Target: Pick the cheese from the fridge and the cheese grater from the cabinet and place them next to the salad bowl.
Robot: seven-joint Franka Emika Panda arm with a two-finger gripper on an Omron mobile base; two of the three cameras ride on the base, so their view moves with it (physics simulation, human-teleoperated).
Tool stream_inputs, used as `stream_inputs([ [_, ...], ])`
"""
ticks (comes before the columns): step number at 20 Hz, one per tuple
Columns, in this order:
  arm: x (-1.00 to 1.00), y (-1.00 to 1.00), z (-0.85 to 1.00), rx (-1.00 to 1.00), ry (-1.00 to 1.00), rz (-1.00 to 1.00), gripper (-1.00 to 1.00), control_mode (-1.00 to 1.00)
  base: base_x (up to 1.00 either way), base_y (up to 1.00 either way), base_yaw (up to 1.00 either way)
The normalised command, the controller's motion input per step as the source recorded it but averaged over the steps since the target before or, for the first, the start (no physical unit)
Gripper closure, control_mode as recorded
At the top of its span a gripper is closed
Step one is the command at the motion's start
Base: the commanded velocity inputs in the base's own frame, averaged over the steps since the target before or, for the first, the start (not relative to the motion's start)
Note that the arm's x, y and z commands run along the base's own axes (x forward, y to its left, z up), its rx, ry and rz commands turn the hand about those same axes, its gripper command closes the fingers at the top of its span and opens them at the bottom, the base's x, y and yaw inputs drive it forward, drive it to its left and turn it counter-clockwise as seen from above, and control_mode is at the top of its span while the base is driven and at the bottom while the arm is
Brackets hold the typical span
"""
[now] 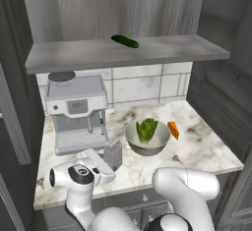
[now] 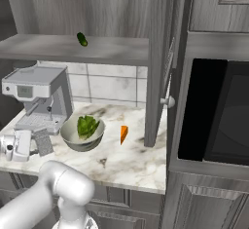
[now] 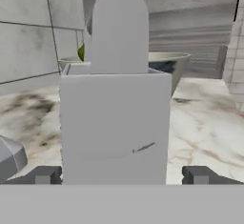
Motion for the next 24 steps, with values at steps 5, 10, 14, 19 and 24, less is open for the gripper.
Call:
stream_inputs([
  [5,-0.06,0.09,0.22,0.00,0.10,0.08,-1.00,-1.00,0.00,0.00,0.00],
  [10,-0.03,0.03,0.18,0.00,0.14,0.07,-1.00,-1.00,0.00,0.00,0.00],
  [14,-0.19,0.05,0.13,0.00,0.16,0.10,-1.00,-1.00,0.00,0.00,0.00],
  [19,-0.21,0.06,0.30,0.00,0.06,0.12,-1.00,-1.00,0.00,0.00,0.00],
  [24,-0.22,-0.01,0.44,0.00,0.00,0.11,-1.00,-1.00,0.00,0.00,0.00],
])
